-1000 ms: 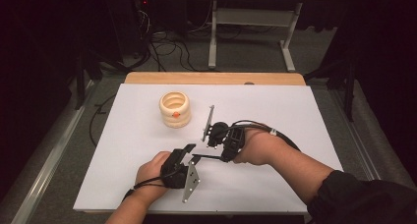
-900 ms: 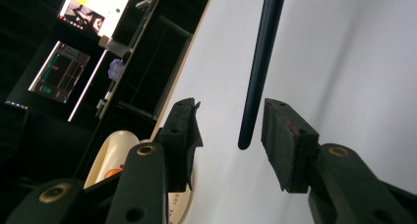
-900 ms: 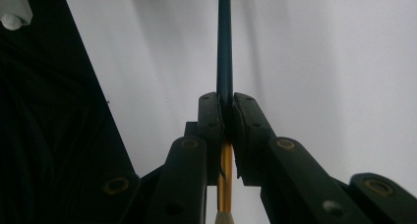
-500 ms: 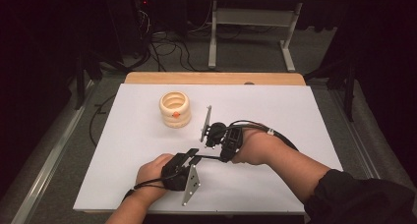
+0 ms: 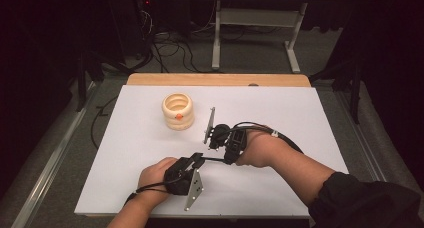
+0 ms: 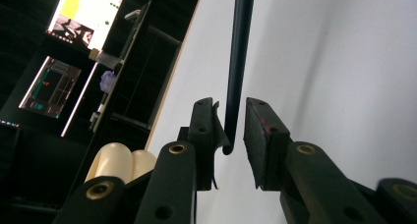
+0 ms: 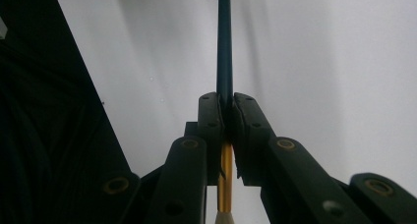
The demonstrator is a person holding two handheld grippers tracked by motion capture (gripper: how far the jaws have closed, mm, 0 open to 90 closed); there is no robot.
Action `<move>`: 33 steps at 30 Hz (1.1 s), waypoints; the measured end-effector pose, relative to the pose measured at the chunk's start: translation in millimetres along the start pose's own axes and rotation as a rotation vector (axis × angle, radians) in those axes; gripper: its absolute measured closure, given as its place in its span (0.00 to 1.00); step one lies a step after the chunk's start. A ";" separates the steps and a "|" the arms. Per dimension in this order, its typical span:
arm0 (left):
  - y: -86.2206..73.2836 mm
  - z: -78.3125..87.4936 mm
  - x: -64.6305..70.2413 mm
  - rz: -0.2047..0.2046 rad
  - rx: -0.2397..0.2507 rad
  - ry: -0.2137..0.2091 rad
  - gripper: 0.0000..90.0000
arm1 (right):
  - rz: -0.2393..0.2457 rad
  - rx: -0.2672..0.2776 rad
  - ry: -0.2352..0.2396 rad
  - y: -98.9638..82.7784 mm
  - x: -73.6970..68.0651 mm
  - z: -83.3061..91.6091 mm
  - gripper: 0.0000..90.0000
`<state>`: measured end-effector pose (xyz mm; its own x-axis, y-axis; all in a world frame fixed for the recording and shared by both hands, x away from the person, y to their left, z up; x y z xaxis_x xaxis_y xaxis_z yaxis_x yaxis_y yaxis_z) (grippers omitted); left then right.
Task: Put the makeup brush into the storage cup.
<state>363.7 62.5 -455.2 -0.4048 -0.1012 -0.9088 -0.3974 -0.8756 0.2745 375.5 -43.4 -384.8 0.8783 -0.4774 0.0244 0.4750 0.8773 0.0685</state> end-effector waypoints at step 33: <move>-0.9 0.7 0.3 -0.035 -0.006 0.006 0.95 | 0.003 0.006 0.001 5.1 -1.2 -0.5 0.95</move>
<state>363.3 63.6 -455.5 -0.3857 -0.0739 -0.9197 -0.4059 -0.8815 0.2410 376.9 -38.4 -384.9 0.8801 -0.4743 0.0237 0.4715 0.8787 0.0749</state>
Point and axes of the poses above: each handheld gripper's, and its own axes: z roughly backward along the jaws, y roughly out of its top, x roughly to its right, the point moved 9 cm from there along -z, roughly forward along the jaws, and after that the axes turned 14 degrees about -z, right-handed, at the moved point
